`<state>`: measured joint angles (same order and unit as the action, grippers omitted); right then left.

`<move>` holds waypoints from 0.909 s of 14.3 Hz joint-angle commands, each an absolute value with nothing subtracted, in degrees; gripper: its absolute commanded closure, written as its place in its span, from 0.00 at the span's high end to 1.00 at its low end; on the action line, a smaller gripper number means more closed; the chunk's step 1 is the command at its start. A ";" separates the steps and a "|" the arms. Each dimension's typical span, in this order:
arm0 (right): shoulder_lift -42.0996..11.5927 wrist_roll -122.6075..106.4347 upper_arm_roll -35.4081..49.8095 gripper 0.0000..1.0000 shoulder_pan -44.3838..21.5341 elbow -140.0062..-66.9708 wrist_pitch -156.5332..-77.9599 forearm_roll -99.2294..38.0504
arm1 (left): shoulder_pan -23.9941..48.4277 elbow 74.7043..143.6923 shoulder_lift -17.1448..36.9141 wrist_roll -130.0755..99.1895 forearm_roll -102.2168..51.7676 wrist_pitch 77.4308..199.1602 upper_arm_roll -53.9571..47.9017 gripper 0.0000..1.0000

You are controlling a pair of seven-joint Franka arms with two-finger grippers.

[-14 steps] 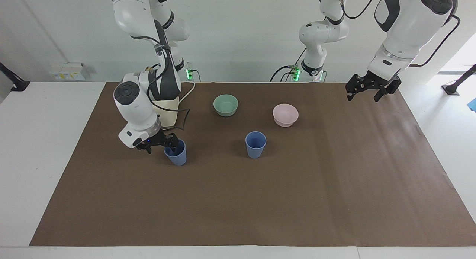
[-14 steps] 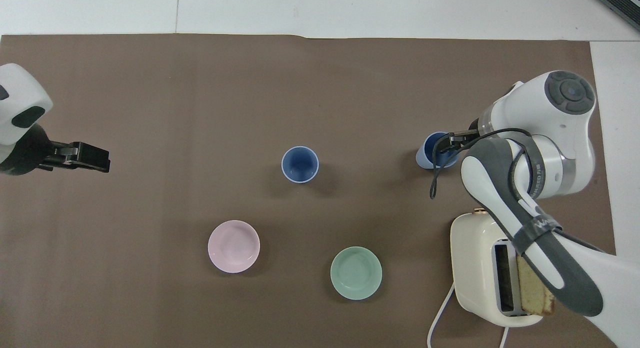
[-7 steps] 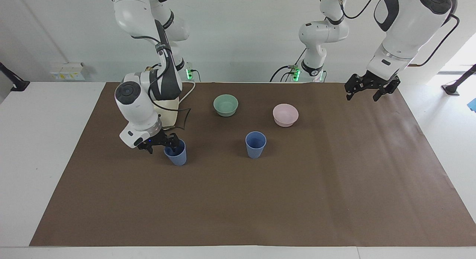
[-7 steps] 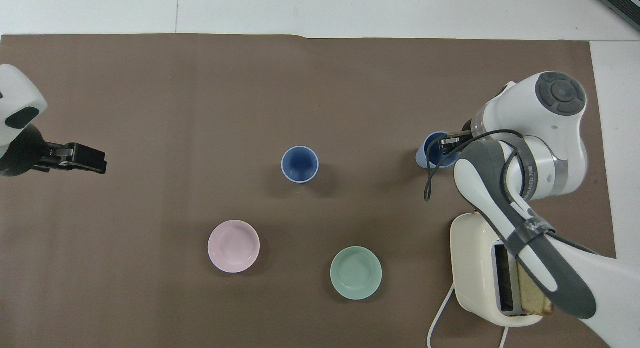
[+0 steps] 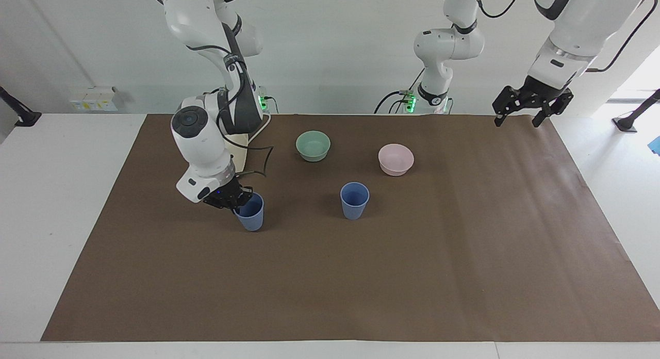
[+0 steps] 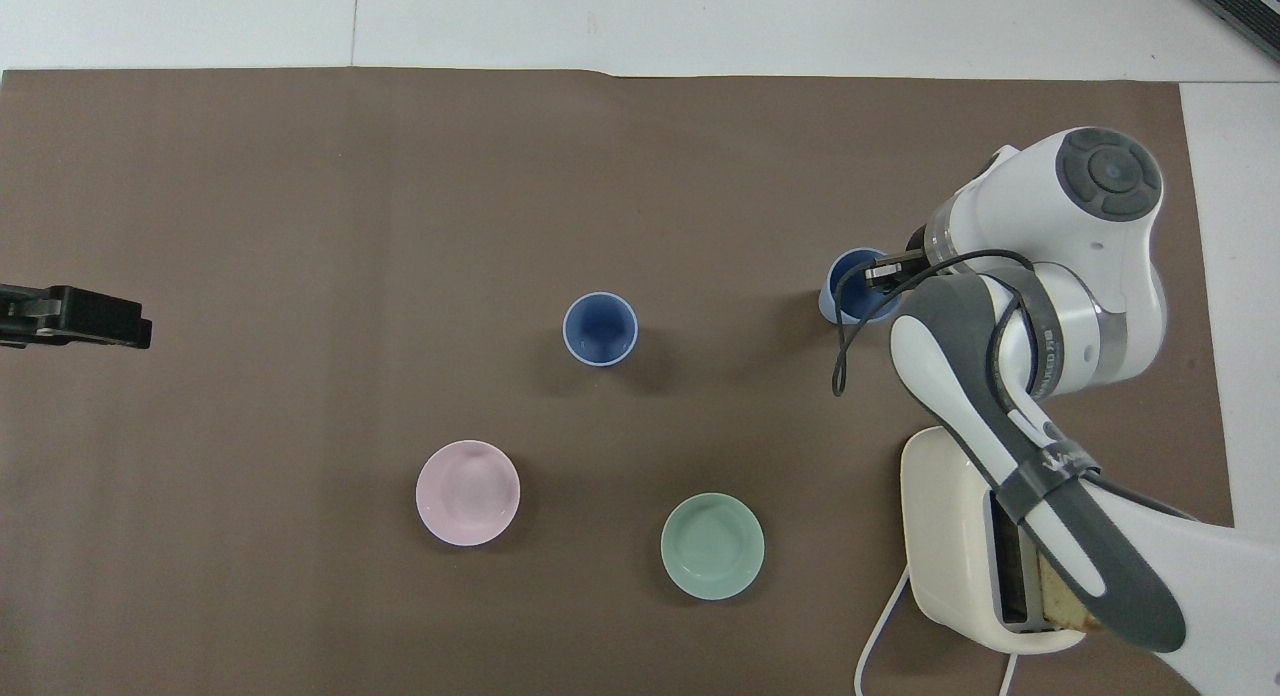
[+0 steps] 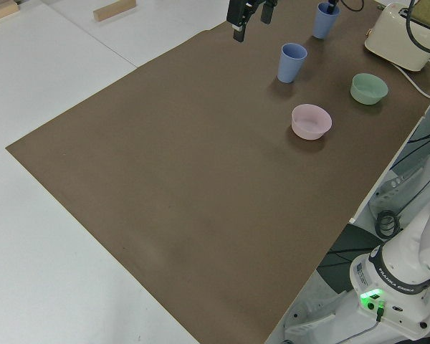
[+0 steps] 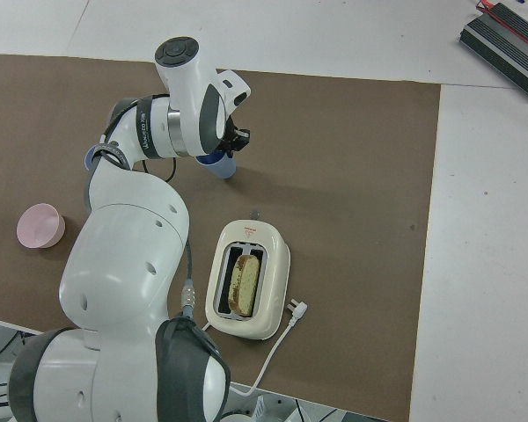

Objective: Stack blue cups with both arms
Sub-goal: 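Lift and carry the blue cup over the placed cup with the right gripper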

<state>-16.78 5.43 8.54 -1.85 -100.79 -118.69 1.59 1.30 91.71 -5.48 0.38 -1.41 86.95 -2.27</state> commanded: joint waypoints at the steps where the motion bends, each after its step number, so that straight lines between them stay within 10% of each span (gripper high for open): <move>1: -16.35 13.05 8.61 0.00 -5.34 -93.37 -110.33 0.88 | 1.67 89.65 -5.36 1.14 -1.49 84.20 -1.84 1.00; 13: -17.58 32.43 9.40 0.00 -20.65 -82.62 -106.77 -3.51 | 1.33 90.35 -7.21 0.70 -2.02 81.83 -2.90 1.00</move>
<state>-16.14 32.06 8.91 -19.86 -84.48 -105.33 -2.11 1.43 90.52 -6.63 0.41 -1.49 83.09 -3.46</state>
